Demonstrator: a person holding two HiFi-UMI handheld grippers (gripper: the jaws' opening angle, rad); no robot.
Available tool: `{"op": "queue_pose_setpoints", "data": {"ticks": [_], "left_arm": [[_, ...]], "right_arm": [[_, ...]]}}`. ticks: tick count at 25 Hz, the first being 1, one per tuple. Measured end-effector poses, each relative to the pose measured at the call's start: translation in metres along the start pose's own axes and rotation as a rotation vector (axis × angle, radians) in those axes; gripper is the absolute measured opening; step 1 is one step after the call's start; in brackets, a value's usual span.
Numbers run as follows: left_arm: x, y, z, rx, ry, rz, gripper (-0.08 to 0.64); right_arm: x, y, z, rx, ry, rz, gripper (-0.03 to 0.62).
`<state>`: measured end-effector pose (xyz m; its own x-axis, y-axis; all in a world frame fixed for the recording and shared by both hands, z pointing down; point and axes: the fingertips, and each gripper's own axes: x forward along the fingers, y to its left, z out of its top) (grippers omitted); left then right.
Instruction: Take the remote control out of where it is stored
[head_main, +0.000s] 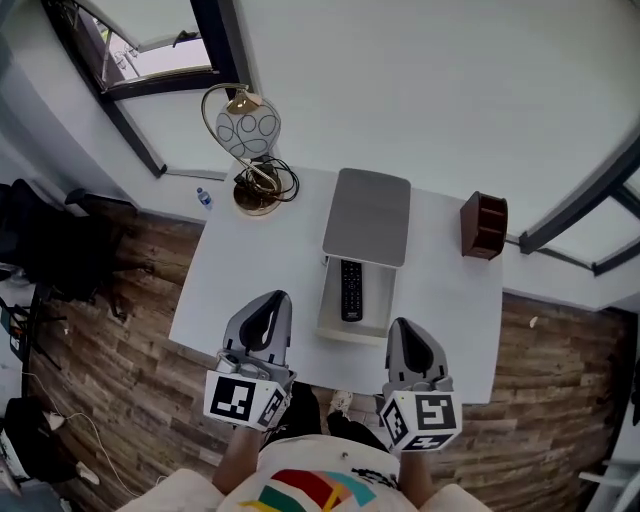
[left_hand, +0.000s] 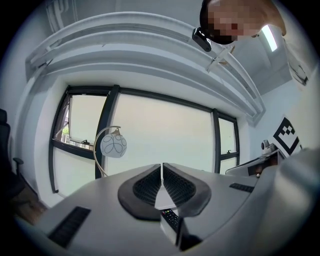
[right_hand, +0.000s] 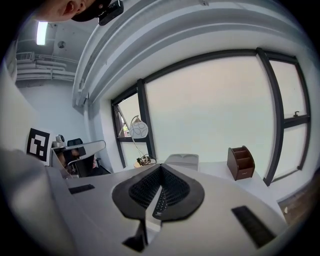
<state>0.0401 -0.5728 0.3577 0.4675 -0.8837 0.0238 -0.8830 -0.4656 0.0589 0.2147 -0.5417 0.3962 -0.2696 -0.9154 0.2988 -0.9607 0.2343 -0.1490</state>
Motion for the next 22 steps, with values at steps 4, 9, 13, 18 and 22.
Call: {"op": "queue_pose_setpoints", "data": {"ticks": [4, 9, 13, 18, 22], "left_arm": [[0.034, 0.016, -0.001, 0.003, -0.007, -0.041, 0.021], [0.059, 0.019, -0.002, -0.010, 0.005, -0.092, 0.021], [0.068, 0.030, -0.009, -0.025, 0.017, -0.106, 0.021], [0.073, 0.038, -0.031, -0.050, 0.068, -0.113, 0.021], [0.081, 0.042, -0.049, -0.060, 0.107, -0.123, 0.021]], "right_arm": [[0.029, 0.001, 0.010, -0.005, 0.008, -0.024, 0.000], [0.046, -0.003, 0.012, 0.007, 0.035, -0.051, 0.000], [0.066, 0.007, 0.008, 0.010, 0.052, -0.035, 0.000], [0.090, 0.012, -0.017, 0.083, 0.102, -0.016, 0.230], [0.114, 0.002, -0.043, 0.068, 0.193, -0.084, 0.290]]}}
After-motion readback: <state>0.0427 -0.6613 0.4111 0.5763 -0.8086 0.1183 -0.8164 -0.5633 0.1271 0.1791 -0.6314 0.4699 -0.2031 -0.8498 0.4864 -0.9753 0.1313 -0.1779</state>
